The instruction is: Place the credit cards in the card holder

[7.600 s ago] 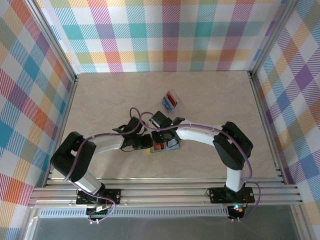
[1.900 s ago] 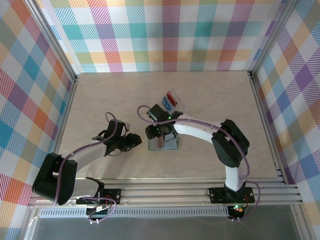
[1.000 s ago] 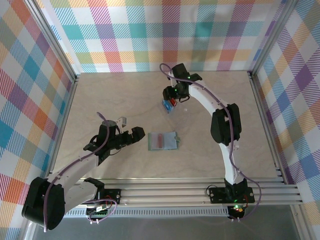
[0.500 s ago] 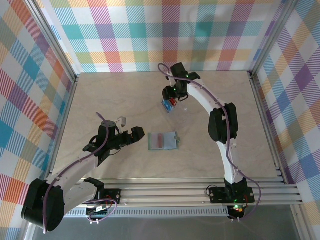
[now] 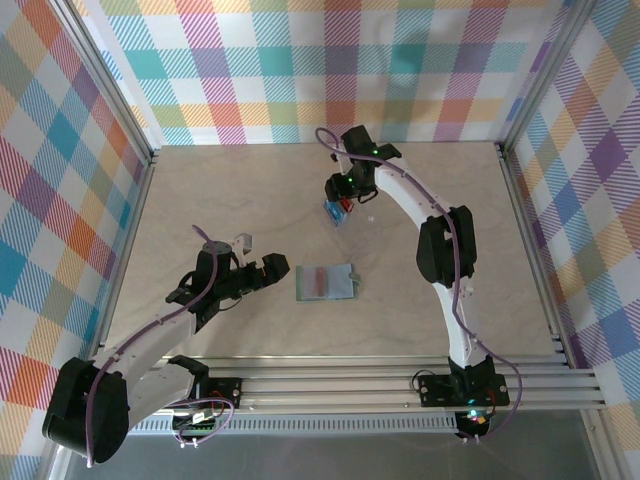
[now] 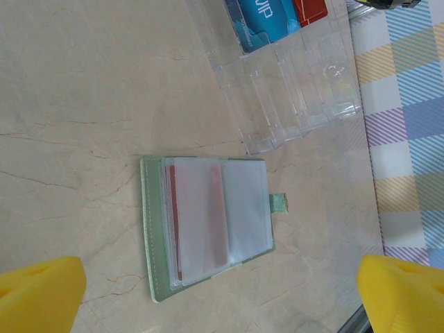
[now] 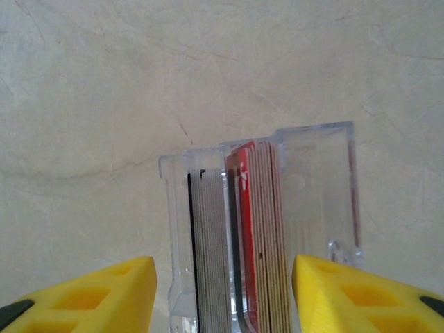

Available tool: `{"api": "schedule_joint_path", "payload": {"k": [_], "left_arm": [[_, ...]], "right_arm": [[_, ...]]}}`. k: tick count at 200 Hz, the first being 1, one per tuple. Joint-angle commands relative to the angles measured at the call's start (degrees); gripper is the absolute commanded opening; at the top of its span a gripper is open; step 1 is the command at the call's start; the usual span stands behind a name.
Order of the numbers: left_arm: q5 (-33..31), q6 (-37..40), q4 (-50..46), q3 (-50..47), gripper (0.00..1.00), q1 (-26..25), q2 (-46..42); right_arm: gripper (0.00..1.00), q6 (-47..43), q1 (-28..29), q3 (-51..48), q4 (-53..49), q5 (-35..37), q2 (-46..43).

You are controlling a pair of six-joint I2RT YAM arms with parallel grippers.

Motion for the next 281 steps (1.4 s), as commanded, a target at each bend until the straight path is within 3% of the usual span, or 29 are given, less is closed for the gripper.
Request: {"api": "schedule_joint_path", "payload": {"k": [1, 61, 143, 281], "left_arm": [[-0.5, 0.3, 0.3, -0.1, 1.0, -0.4, -1.1], [-0.5, 0.3, 0.0, -0.1, 1.0, -0.4, -1.4], [-0.7, 0.3, -0.4, 0.0, 1.0, -0.4, -2.1], [-0.7, 0.2, -0.9, 0.0, 1.0, -0.4, -2.9]], "right_arm": [[0.53, -1.3, 0.8, 1.4, -2.9, -2.1, 0.5], [0.52, -1.4, 0.8, 1.7, -2.9, -4.2, 0.0], [0.53, -2.3, 0.8, 9.7, -9.5, -3.7, 5.7], [0.41, -0.9, -0.5, 10.3, -9.3, -6.6, 2.8]]}}
